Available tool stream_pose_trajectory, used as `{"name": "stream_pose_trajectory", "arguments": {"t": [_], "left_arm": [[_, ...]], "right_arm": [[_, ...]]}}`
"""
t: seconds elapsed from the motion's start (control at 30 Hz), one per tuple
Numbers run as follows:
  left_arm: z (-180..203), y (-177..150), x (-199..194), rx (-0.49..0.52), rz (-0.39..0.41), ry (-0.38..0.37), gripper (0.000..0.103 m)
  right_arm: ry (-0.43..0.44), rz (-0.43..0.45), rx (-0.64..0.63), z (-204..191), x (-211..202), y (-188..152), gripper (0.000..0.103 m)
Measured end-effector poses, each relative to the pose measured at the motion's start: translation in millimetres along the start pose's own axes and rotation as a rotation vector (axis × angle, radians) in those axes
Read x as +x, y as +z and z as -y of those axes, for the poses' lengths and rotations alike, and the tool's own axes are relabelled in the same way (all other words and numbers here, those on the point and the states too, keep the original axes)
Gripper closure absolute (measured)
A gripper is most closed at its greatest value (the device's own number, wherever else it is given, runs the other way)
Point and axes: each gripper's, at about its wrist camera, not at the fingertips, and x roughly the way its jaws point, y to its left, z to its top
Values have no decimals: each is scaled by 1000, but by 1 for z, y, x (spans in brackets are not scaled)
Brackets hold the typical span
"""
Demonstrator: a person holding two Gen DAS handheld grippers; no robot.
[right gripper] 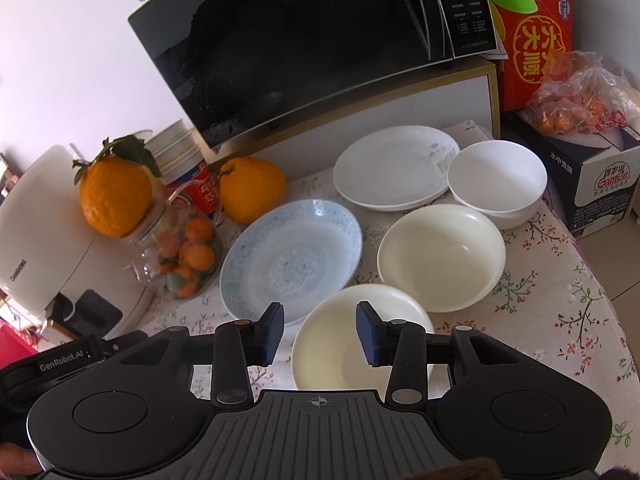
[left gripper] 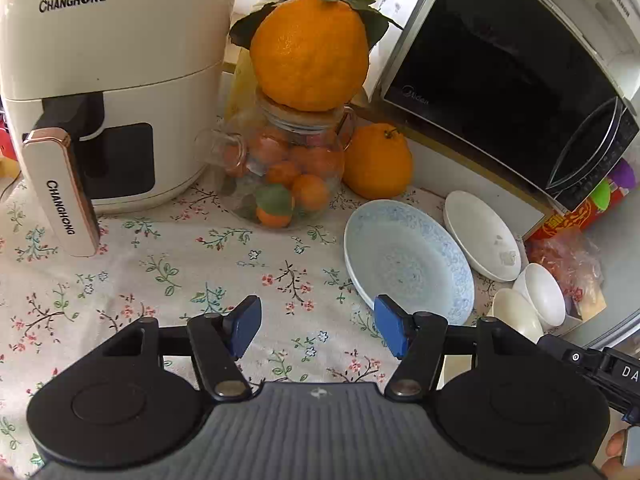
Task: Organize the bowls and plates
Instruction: 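Move both tools to the rim of the smaller blue-patterned plate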
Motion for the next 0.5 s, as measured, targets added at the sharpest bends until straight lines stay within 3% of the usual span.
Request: {"name": "stream_pose_trajectory", "arguments": {"t": [0.13, 0.27, 0.43, 0.5], "left_arm": [[2, 7, 21, -54, -28, -21, 42], [11, 13, 40, -82, -32, -20, 39], [21, 19, 62, -75, -34, 3, 31], [21, 22, 72, -79, -48, 9, 32]], "right_arm": [[46, -5, 7, 1, 21, 23, 45], [87, -55, 35, 1, 52, 36, 45], [51, -85, -8, -2, 85, 41, 47], [37, -100, -18, -1, 97, 43, 52]]}}
